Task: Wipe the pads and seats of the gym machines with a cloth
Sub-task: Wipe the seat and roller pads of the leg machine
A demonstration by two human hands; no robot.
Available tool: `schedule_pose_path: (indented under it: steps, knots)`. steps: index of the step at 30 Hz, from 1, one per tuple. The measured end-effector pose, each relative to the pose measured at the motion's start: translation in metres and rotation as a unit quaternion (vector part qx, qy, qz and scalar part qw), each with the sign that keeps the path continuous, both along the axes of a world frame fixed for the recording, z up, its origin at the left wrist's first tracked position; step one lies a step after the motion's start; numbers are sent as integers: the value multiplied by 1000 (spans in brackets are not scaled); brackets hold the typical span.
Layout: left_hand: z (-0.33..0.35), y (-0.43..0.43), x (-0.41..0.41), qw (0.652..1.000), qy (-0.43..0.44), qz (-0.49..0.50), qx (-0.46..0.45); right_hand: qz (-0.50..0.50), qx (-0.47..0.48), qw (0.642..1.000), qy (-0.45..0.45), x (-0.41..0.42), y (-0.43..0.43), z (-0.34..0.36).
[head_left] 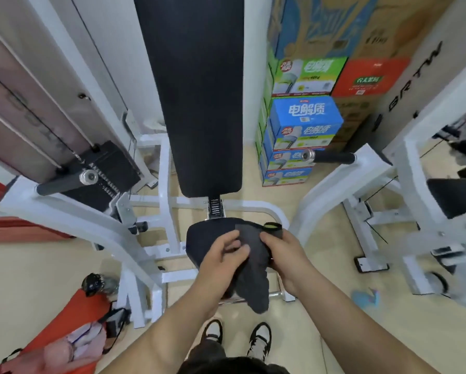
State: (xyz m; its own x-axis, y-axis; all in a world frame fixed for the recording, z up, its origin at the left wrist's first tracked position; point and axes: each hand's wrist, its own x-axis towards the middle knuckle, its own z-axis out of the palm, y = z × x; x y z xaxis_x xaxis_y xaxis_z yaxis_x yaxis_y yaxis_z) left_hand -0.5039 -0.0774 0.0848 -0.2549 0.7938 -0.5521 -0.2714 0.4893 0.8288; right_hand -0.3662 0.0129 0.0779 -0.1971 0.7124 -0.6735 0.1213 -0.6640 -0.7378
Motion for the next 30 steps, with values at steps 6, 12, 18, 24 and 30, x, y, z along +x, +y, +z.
schedule_pose_path:
  steps: [6, 12, 18, 24, 30]
  knots:
    - [9, 29, 29, 970, -51, -236, -14, -124, 39, 990, 58, 72, -27, 26]
    - [20, 22, 149, 912, 68, -403, 13, -285, 54, 957, 8, 191, -103, 25]
    - [9, -28, 292, 783, 183, -579, 135, -446, 33, 894, -11, 315, -208, 10]
    - [14, -96, 457, 661, 256, -655, 260, -549, 23, 833, -72, 454, -323, 20]
    - [38, -181, 606, 651, 104, -735, 161, -668, -40, 742, -50, 554, -426, 27]
